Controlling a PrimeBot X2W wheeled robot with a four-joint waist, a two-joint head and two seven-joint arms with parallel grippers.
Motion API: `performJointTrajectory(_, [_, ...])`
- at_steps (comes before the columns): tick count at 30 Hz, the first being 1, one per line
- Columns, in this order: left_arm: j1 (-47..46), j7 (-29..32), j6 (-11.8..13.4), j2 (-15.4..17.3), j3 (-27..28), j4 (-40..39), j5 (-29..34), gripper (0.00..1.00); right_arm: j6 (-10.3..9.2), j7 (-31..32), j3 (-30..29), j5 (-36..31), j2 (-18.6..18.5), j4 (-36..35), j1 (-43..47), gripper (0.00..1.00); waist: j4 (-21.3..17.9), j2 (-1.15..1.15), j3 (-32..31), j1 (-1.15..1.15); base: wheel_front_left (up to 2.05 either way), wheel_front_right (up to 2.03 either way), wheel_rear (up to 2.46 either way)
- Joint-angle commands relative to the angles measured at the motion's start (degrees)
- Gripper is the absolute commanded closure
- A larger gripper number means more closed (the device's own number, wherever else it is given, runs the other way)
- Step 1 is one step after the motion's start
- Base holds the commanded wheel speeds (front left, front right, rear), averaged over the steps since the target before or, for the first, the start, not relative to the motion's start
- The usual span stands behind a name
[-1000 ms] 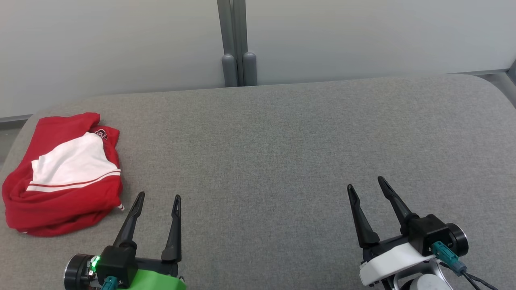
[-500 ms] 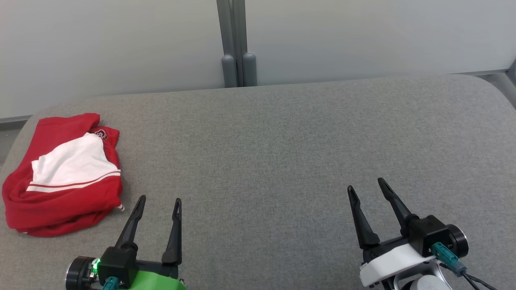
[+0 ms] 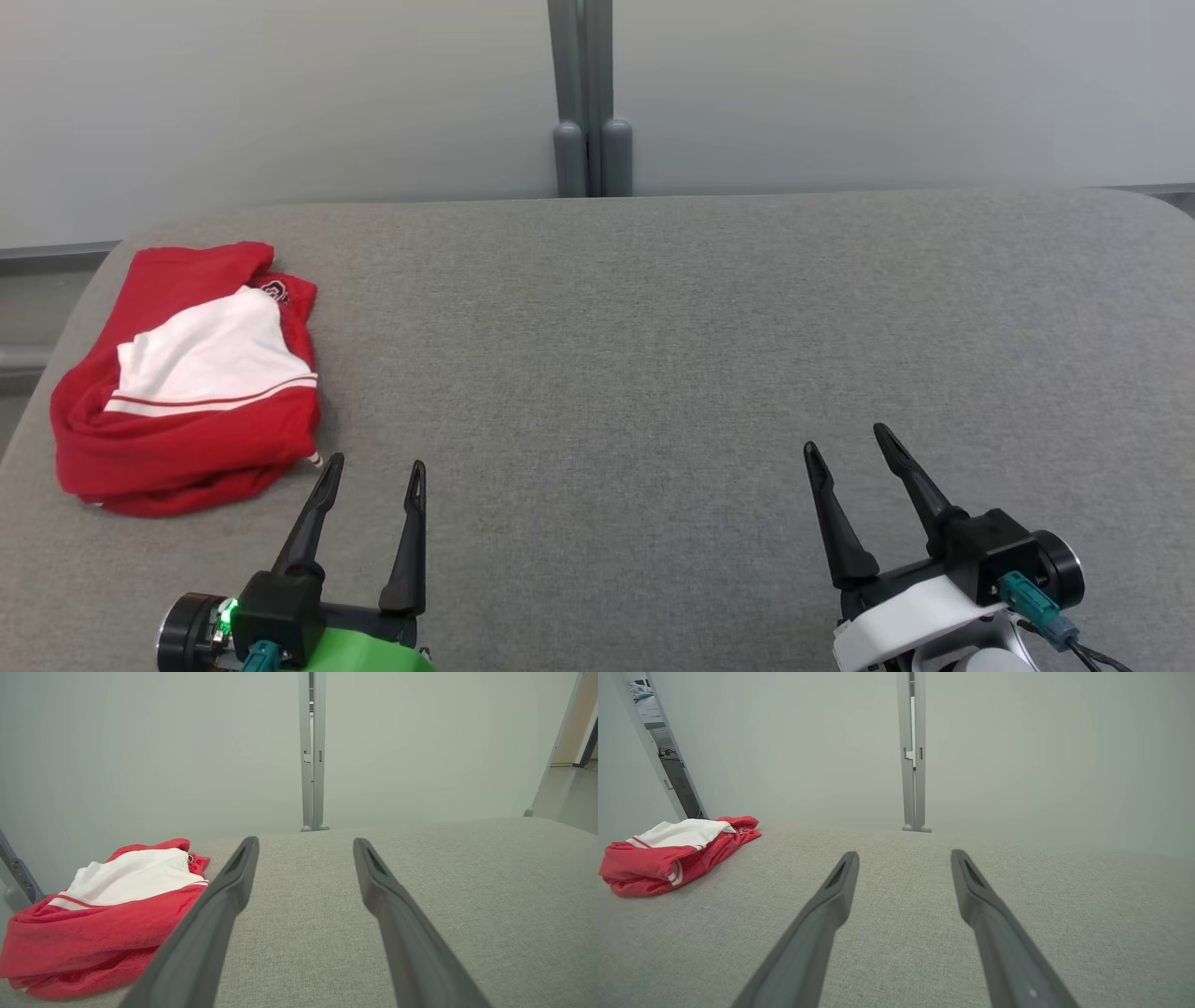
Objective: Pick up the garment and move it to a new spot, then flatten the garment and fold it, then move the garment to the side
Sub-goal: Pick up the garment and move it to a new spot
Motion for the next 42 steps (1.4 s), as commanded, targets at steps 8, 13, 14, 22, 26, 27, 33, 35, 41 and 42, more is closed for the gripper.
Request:
performJointTrajectory(8, [0.6,0.0,0.0,0.4,0.2,-0.1,0.2,0.0,0.0,-0.2,0.3,-0.3,-0.2,-0.3,1.2,0.0,9.4,0.0,-0.3,0.0,0.0,0.0,0.0])
performJointTrajectory(13, [1.4,0.0,0.3,0.3,0.8,-0.5,0.1,0.0,0.0,-0.2,0.4,0.0,-0.2,-0.4,1.7,0.0,14.5,0.0,-0.5,0.0,0.0,0.0,0.0])
performJointTrajectory(14, [1.5,0.0,0.4,0.3,1.0,-0.5,0.1,0.0,0.0,-0.2,0.3,0.1,-0.2,-0.4,1.7,0.0,15.6,0.0,-0.5,0.0,0.0,0.0,0.0])
performJointTrajectory(22, [1.8,0.0,0.5,0.3,1.9,-1.1,0.2,0.0,0.0,-0.2,0.6,0.6,-0.2,-0.5,1.7,0.0,22.1,0.0,-0.2,0.0,0.0,0.0,0.0])
performJointTrajectory(26, [1.8,0.0,0.2,0.3,1.8,-1.4,1.0,0.0,0.0,-0.2,0.4,0.8,-0.2,-0.5,1.3,0.0,24.1,0.0,0.1,0.0,0.0,0.0,0.0])
performJointTrajectory(27, [1.9,0.0,0.2,0.3,1.8,-1.5,1.1,0.0,0.0,-0.2,0.4,0.7,-0.2,-0.4,1.3,0.0,24.4,0.0,0.2,0.0,0.0,0.0,0.0])
performJointTrajectory(33, [2.2,0.0,0.9,0.3,2.4,-1.9,1.1,0.0,0.0,-0.2,0.9,0.8,-0.2,-0.4,1.1,0.0,25.2,0.0,0.4,0.0,0.0,0.0,0.0])
performJointTrajectory(35, [2.0,0.0,1.4,0.3,2.8,-2.2,1.4,0.0,0.0,-0.2,0.9,0.3,-0.2,-0.3,1.2,0.0,25.0,0.0,0.7,0.0,0.0,0.0,0.0])
performJointTrajectory(41, [-0.7,0.0,2.6,0.3,4.8,-3.6,0.0,0.0,0.0,-0.2,0.3,-1.3,-0.2,-0.4,0.2,0.0,23.8,0.0,3.7,0.0,0.0,0.0,0.0])
performJointTrajectory(42, [-1.7,0.0,2.7,0.3,5.4,-3.9,0.2,0.0,-0.01,-0.2,0.2,-1.6,-0.2,-0.4,-0.2,0.0,23.5,0.0,4.6,0.0,0.0,0.0,0.0])
